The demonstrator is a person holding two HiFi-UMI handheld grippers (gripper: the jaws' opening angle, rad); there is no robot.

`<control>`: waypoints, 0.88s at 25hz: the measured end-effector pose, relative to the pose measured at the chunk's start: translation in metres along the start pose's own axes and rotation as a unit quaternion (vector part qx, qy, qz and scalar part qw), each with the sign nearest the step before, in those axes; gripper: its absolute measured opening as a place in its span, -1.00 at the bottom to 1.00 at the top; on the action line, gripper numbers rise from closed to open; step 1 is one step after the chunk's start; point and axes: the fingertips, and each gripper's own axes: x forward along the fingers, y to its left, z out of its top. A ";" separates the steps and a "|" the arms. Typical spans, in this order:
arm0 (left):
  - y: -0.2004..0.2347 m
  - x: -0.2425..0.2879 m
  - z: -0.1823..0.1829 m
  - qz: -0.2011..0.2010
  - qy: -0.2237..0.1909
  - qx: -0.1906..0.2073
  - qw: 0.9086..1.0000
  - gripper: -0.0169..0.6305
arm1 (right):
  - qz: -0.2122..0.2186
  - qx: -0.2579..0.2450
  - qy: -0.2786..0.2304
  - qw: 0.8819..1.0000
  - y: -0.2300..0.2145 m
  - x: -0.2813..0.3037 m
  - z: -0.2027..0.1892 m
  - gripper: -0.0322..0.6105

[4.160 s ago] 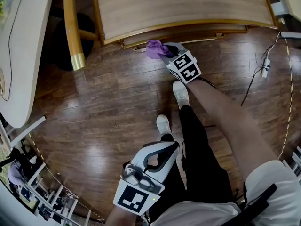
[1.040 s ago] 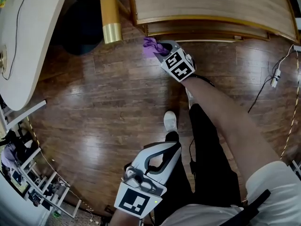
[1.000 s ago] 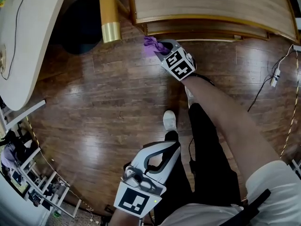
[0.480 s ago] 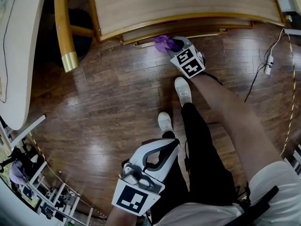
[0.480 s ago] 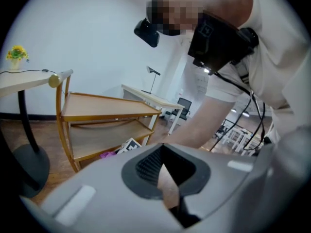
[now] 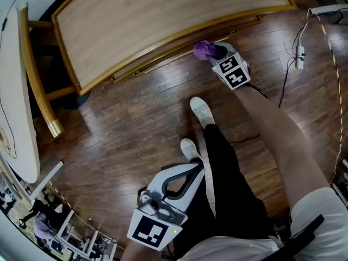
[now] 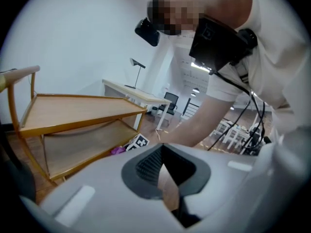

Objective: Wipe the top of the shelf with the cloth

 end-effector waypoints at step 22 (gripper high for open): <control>-0.004 0.100 0.040 -0.076 0.046 0.030 0.996 -0.89 | -0.145 0.062 0.045 0.986 -0.233 -0.106 -0.095 -0.62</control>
